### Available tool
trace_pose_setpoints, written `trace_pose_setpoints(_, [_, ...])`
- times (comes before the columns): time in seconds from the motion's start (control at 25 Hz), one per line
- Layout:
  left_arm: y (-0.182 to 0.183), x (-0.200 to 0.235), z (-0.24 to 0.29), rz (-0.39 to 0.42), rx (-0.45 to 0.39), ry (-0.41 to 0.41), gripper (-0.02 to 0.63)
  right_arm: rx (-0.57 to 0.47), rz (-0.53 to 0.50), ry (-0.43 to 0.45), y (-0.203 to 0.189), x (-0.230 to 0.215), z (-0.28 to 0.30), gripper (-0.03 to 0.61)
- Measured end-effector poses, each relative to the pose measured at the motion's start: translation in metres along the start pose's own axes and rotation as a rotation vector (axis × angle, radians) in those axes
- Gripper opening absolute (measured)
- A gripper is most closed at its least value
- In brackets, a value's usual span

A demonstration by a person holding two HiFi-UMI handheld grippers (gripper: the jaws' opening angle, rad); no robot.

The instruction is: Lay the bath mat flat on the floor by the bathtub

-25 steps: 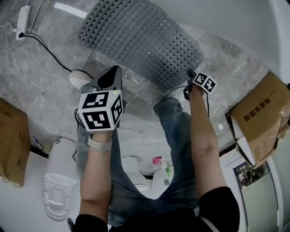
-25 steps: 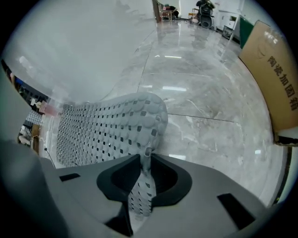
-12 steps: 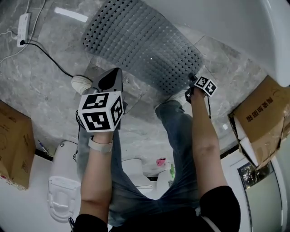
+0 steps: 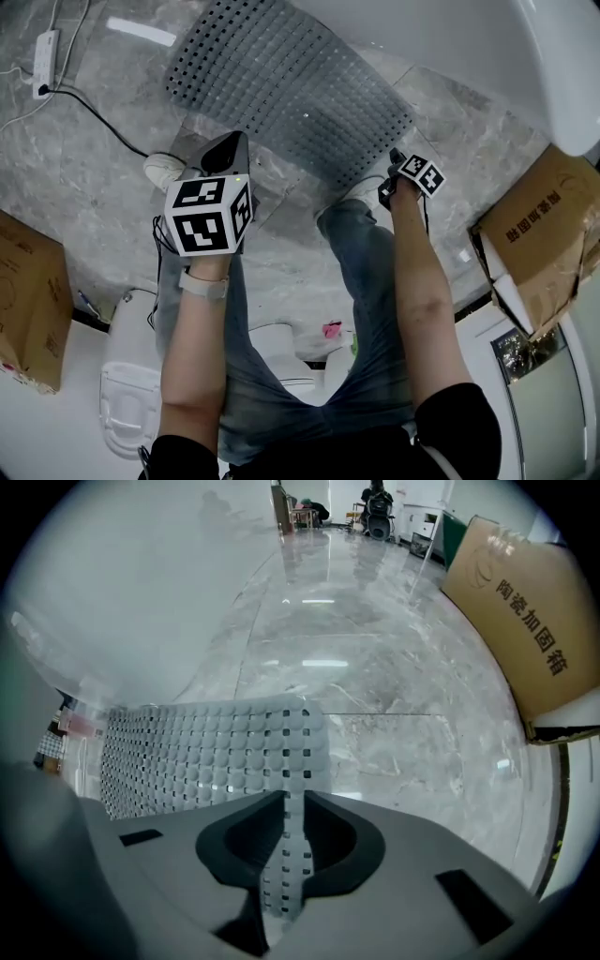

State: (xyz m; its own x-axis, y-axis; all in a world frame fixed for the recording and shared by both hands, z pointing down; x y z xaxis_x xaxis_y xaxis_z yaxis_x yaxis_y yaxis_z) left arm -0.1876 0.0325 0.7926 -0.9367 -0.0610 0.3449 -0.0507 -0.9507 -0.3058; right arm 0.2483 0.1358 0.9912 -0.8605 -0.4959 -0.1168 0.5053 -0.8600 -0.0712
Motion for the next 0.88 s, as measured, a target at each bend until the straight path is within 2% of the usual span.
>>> trace_pose_setpoints(0.04, [-0.002,0.0,0.0,0.007,0.002,-0.002,0.018,-0.01,-0.008,0.002,0.001,0.005,-0.005,0.056])
trace_pose_setpoints(0.08, [-0.004,0.0,-0.001,0.013,0.004,-0.003,0.018,-0.011,-0.015,0.02,0.001,0.013,-0.01,0.028])
trace_pose_setpoints(0.24, [-0.014,0.003,-0.006,0.048,-0.004,0.007,0.018,0.006,-0.04,0.166,0.0,0.057,-0.03,0.025])
trace_pose_setpoints(0.52, [-0.034,-0.01,-0.034,0.058,-0.001,0.029,0.018,0.028,-0.212,0.309,0.007,0.127,-0.092,0.025])
trace_pose_setpoints(0.72, [-0.02,-0.042,-0.072,0.084,-0.046,0.005,0.017,-0.007,-0.256,0.414,0.015,0.168,-0.156,0.025])
trace_pose_setpoints(0.88, [0.002,-0.063,-0.104,0.123,-0.067,-0.004,0.017,-0.024,-0.327,0.467,0.018,0.192,-0.211,0.025])
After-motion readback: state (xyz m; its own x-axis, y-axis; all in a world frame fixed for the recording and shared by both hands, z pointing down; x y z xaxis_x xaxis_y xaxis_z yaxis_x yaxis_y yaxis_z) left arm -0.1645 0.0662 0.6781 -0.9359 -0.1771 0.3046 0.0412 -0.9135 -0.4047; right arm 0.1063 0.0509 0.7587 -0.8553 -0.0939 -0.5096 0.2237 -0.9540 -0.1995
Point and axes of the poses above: the fingertips, and each gripper's own axes: z forward along the fingers, x to its left, y out of its top, the point moved 2 cm from there along -z, backward along the fingers, and after that the axes turned 3 degrees about y, right-handed, at the moved point
